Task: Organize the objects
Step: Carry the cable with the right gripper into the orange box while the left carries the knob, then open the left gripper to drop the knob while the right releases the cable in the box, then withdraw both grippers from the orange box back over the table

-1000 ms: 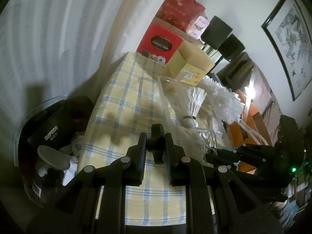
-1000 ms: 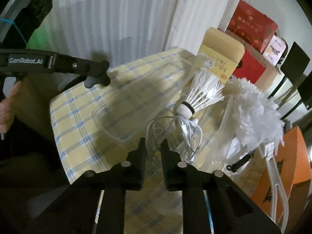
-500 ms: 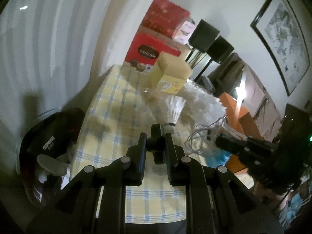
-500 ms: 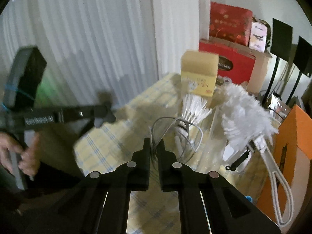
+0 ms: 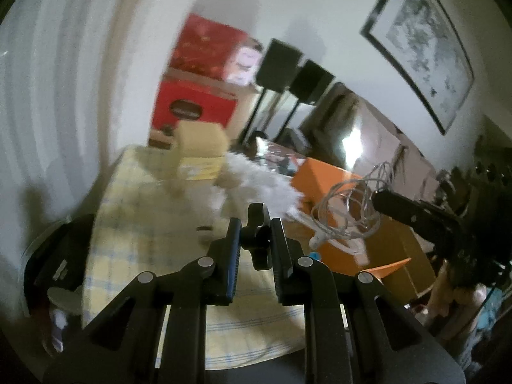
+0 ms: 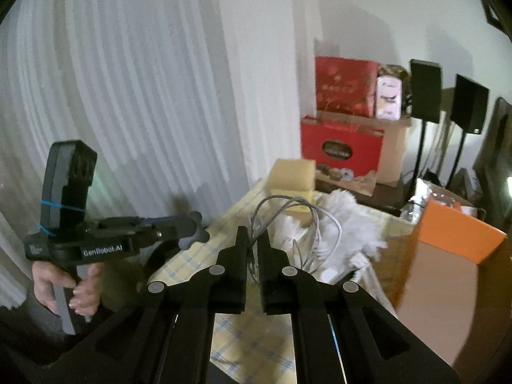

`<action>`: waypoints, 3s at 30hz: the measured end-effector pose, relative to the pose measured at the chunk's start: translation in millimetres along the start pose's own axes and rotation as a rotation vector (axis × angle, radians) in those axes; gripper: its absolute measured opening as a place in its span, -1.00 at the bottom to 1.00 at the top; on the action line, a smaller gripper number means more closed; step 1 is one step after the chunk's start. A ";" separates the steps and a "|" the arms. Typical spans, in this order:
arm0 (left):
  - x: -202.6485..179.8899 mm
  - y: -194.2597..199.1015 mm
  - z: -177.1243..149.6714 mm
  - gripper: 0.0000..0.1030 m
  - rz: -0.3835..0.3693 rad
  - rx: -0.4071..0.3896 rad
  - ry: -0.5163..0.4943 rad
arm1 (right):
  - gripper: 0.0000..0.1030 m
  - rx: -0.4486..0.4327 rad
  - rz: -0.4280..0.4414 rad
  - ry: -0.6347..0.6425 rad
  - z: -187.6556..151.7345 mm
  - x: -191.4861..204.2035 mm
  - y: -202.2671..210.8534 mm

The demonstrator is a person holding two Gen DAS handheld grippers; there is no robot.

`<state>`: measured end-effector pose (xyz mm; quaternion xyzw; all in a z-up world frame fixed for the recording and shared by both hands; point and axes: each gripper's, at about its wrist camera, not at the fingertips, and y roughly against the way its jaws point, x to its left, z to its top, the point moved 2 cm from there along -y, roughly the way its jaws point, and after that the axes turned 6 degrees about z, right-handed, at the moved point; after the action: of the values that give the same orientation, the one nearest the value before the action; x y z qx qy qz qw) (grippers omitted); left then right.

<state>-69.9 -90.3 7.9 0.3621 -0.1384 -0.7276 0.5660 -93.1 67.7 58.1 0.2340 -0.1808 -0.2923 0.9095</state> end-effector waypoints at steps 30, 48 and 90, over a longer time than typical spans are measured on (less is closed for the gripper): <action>-222.7 -107.1 -21.3 -0.68 -0.214 0.185 -0.239 | -0.91 -0.032 -0.360 -0.304 -64.6 -156.3 143.6; -279.5 -191.9 -78.2 -0.68 -0.167 0.371 -0.322 | -0.87 0.113 -0.458 -0.461 -139.6 -222.7 127.3; -125.3 -54.1 -8.9 0.98 0.079 0.071 -0.162 | 0.18 0.053 -0.402 -0.333 -102.9 -128.7 128.7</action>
<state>-90.8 44.7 15.0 0.3159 -0.2235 -0.7262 0.5682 -86.0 272.5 16.8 0.2377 -0.2857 -0.4968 0.7843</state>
